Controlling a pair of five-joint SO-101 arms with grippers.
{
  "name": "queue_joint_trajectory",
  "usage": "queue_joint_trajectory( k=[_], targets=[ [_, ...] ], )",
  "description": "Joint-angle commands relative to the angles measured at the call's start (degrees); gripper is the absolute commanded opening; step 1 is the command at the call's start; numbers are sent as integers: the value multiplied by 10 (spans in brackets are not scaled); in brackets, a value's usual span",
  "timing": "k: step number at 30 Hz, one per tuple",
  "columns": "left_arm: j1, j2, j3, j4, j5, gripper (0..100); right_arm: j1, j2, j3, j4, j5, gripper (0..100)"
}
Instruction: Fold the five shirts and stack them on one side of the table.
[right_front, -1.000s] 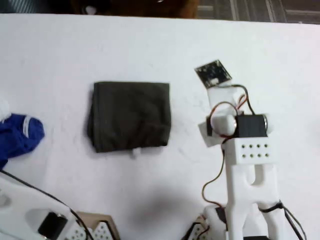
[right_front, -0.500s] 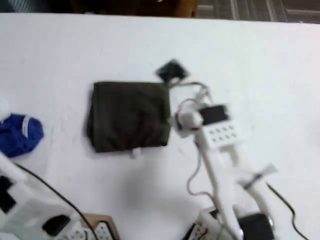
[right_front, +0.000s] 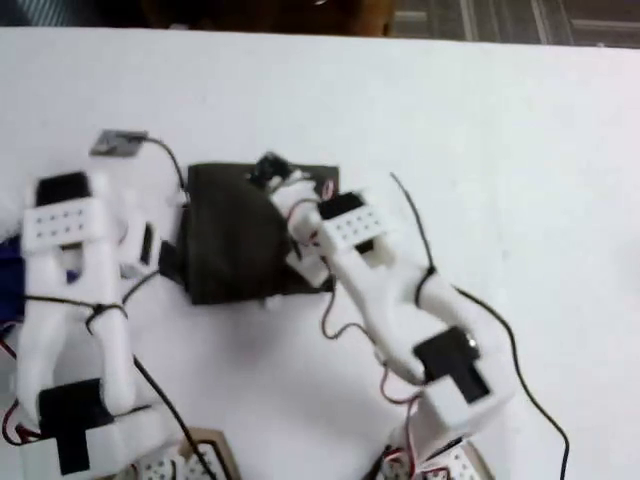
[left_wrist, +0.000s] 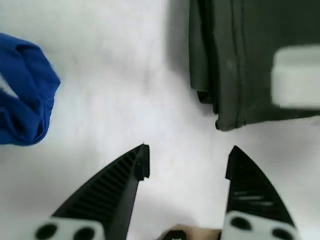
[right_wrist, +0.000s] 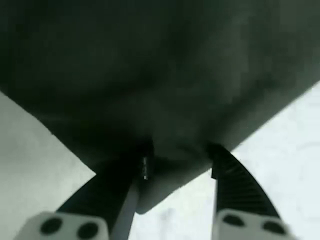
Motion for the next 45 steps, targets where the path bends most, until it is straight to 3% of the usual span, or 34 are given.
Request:
queue_joint_trajectory(
  k=[1, 4, 5, 9, 15, 20, 30, 34, 38, 42, 45],
  targets=[
    [4, -24, 28, -41, 6, 263, 6, 28, -21, -14, 5, 180],
    [4, -24, 28, -42, 6, 263, 7, 48, -39, -10, 5, 19],
    [4, -25, 27, -44, 6, 263, 9, 51, -43, -10, 5, 12],
    [4, -27, 27, -58, 6, 263, 15, 44, -75, 19, 4, 22],
    [-14, -29, -6, -31, 10, 263, 25, -43, -178, 174, 2, 19],
    [-40, -29, -62, 11, 61, 263, 20, -172, -281, 275, 3, 19],
    [-40, -29, -119, 91, 63, 263, 18, -394, -494, 386, -1, 19],
    [-40, -29, -120, 98, 62, 263, 15, -436, -583, 414, -50, 19],
    [-40, -29, -120, 100, 62, 263, 51, -396, -507, 380, -55, 23],
    [-40, -29, -119, 99, 64, 263, 109, -277, -357, 199, -51, 38],
    [-39, -29, -116, 97, 64, 263, 142, -156, -315, 90, -50, 147]
  ],
)
